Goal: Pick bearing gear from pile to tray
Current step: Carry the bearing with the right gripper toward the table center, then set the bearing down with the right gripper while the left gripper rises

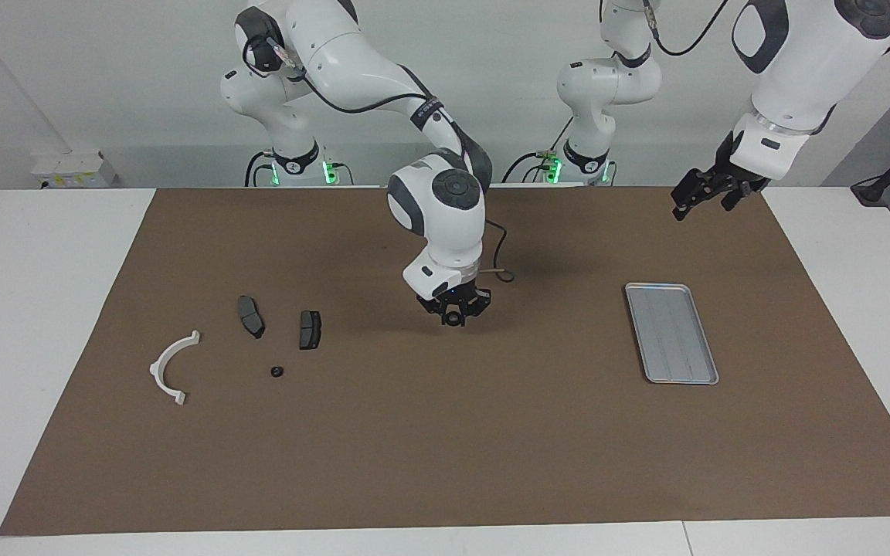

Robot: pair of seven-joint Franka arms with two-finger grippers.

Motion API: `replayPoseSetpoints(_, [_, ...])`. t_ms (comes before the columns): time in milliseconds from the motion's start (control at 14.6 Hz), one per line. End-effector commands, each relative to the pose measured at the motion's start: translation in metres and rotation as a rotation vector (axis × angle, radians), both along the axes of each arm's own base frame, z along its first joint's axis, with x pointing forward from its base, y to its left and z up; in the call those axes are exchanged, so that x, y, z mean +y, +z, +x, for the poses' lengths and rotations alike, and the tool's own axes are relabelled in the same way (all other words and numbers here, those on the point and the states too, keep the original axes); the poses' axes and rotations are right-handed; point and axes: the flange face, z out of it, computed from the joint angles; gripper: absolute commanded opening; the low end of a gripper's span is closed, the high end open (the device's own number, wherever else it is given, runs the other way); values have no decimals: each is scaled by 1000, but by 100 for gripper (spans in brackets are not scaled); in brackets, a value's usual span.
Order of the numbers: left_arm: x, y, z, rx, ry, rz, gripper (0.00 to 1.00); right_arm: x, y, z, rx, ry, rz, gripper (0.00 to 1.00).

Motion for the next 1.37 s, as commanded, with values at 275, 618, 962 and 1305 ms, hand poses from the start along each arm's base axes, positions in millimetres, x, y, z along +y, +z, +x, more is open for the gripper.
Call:
replayPoseSetpoints(275, [2,2,-11,16,0,-12,100,15,-42,-12,-20,-17,23,0])
replayPoseSetpoints(618, [6,-1,-10,11,7,-13,100,9,-60,-18,-28,-18,30,0])
replayPoseSetpoints(962, [8,-3,-9,6,12,-13,100,6,-60,-16,-28,-26,27,70])
replayPoseSetpoints(1305, [7,-6,-7,-6,14,-15,100,-5,-28,-4,-45,-66,31,93])
